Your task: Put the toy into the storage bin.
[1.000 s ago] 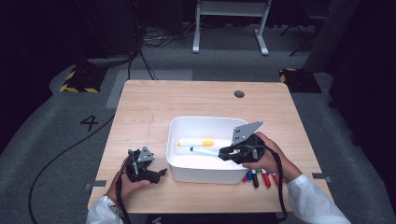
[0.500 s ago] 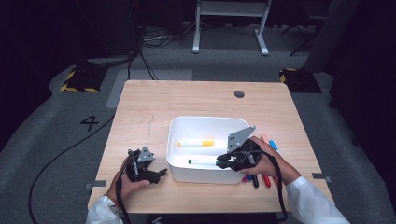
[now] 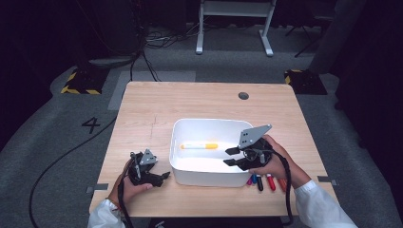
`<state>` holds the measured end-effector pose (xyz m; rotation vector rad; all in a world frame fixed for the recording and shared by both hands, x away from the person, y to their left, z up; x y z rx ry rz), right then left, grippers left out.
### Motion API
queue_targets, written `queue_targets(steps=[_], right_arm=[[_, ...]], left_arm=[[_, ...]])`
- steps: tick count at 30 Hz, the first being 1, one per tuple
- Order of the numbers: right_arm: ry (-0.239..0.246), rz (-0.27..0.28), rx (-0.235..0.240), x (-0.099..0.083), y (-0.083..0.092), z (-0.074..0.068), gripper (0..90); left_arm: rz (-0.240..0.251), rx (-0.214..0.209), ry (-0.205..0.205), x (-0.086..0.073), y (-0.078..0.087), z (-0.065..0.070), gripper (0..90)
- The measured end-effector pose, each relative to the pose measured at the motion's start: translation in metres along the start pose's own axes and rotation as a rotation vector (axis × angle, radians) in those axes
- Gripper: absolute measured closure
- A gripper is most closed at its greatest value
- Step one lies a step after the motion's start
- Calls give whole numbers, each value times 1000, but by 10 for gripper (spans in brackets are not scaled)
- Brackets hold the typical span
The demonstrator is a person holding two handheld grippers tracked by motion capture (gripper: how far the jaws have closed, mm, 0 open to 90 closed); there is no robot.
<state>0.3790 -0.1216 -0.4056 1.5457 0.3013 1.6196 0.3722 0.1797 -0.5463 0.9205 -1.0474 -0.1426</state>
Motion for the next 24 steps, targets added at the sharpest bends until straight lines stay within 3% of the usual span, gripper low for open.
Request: queue_targets(steps=[14,19,24], right_arm=[[-78,90,-155,-8,51,26,505],[-122,96,-248,-23,73,41,466],[-182,84,-334,-48,91,57,461]], left_arm=[[0,0,0,0,0,0,154],[0,0,0,0,0,0,155],[1,2,0,0,0,0,155]])
Point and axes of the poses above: each handheld gripper's, and its own axes: y roughly backward along the jaws, x roughly out of its top, z roughly to its right, the point moved 6 cm from there along -y, roughly forward along the jaws, and after that the axes turned 12 degrees about -x, right-handed, at the moved point
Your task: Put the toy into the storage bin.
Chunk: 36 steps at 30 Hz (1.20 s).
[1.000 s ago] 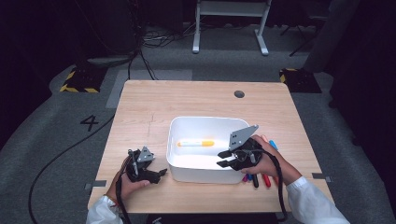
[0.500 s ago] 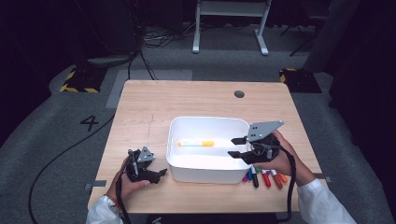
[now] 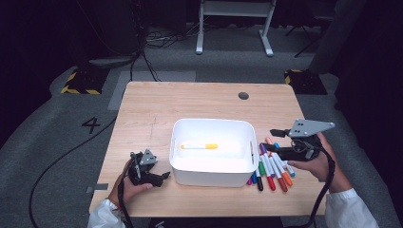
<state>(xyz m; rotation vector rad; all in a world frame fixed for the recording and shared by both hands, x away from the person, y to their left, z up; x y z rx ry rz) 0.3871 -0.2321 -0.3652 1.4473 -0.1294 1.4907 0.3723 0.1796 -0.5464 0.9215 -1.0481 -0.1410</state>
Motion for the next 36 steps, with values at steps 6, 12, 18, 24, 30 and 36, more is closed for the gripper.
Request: queue_targets(steps=[6,12,18,24,30,36], right_arm=[[-43,-44,-69,-33,3,25,462],[-79,-97,-128,-63,-7,40,462],[-124,-158,-161,-92,-25,50,466],[-175,-220,-161,-118,-47,58,475],[-211,-265,-161,-136,-65,63,482],[-246,-292,-159,-149,-75,66,490]], left_arm=[[-1,-2,0,0,0,0,155],[-1,-2,0,0,0,0,155],[2,-2,2,0,0,0,155],[-1,-2,0,0,0,0,154],[-2,-1,-1,0,0,0,155],[-1,-2,0,0,0,0,155]])
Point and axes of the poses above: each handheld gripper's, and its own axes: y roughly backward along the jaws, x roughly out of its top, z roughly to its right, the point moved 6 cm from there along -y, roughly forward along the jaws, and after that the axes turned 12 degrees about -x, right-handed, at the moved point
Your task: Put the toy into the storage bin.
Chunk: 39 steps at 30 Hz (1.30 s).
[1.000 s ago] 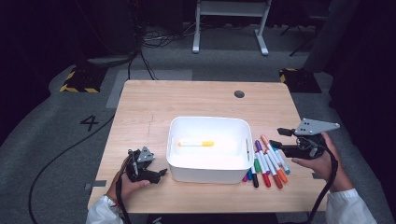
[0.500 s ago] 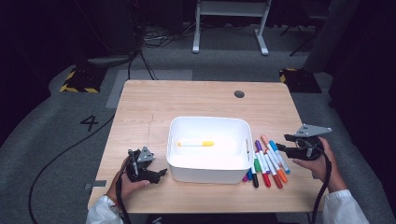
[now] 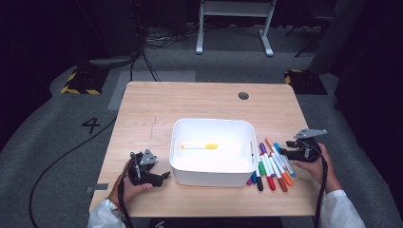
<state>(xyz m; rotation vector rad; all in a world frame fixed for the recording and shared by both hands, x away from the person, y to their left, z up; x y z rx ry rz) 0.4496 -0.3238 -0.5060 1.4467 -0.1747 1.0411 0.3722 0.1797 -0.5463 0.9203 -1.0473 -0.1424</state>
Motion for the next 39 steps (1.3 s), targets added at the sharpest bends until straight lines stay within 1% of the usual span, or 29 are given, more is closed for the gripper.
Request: queue_targets(steps=[1,2,11,19,23,24,26,32,39], right_arm=[[5,-1,1,-1,-2,0,490],[-2,-4,7,-2,-3,0,492],[-19,-33,-15,-9,-12,6,519],[-50,-54,-23,-15,-16,12,550],[-60,-68,-48,-16,-20,14,582],[-65,-66,-50,-17,-21,15,595],[-80,-56,-35,-17,-21,15,620],[-60,-33,-21,-18,-20,10,738],[-52,-25,-13,-18,-20,9,745]], left_arm=[[-1,0,-1,0,0,0,155],[1,0,0,0,0,0,155],[0,0,0,0,0,0,155],[-1,0,-1,0,0,0,155],[0,0,0,0,0,0,155],[0,0,0,0,0,0,155],[-1,0,-1,0,0,0,155],[0,0,0,0,0,0,155],[-1,0,-1,0,0,0,155]])
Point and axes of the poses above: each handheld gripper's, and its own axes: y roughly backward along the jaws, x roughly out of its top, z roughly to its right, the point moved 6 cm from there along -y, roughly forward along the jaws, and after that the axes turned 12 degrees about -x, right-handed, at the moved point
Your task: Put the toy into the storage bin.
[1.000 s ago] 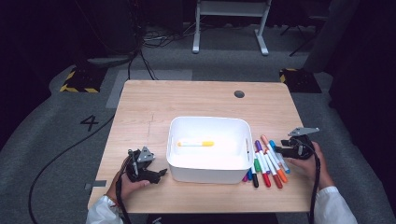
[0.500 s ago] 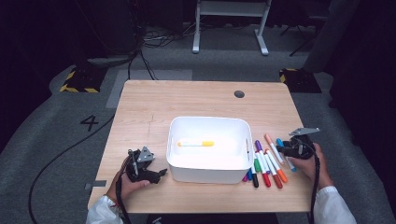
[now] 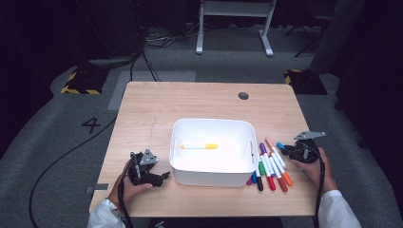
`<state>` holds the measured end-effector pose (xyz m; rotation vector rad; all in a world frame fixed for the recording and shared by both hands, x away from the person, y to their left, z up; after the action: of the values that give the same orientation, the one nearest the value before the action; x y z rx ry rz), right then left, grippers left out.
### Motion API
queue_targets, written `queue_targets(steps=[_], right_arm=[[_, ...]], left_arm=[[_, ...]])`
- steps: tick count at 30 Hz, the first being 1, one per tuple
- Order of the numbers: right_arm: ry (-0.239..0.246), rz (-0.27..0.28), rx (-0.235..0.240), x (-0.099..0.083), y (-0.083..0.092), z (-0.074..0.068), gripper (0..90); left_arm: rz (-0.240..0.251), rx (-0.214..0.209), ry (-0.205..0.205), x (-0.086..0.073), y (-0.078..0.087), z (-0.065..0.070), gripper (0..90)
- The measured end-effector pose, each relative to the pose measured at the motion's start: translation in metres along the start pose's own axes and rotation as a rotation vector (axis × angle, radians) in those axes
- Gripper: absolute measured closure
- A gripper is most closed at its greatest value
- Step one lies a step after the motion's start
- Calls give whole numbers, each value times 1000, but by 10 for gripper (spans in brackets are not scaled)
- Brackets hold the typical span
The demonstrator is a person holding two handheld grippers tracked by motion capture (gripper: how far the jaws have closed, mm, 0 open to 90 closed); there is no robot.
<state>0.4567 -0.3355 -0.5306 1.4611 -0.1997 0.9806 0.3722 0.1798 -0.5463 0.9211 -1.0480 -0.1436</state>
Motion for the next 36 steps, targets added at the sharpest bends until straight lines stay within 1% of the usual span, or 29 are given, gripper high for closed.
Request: queue_targets(steps=[8,12,17,21,22,24,26,28,36], right_arm=[[0,21,8,1,2,-1,746],[2,23,9,2,3,0,746],[0,23,22,2,3,-2,746],[-3,23,20,2,3,-1,746],[3,24,16,2,3,0,746],[-5,26,14,2,4,0,746],[-1,26,10,2,3,2,746],[-11,26,9,2,3,2,746],[-14,18,0,1,3,4,746]], left_arm=[[1,0,1,0,0,0,155],[1,0,1,0,0,0,155],[1,0,1,0,0,0,155],[1,0,1,0,0,0,155],[1,0,1,0,0,0,155],[1,0,1,0,0,0,155],[1,0,1,0,0,0,155],[0,0,1,0,0,0,155],[1,0,1,0,0,0,155]])
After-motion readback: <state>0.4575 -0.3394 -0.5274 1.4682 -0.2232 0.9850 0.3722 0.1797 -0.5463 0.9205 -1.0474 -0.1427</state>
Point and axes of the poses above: each handheld gripper's, and its own axes: y roughly backward along the jaws, x roughly out of its top, z roughly to its right, the point moved 6 cm from there along -y, roughly forward along the jaws, and after that the axes turned 12 degrees about -x, right-handed, at the moved point
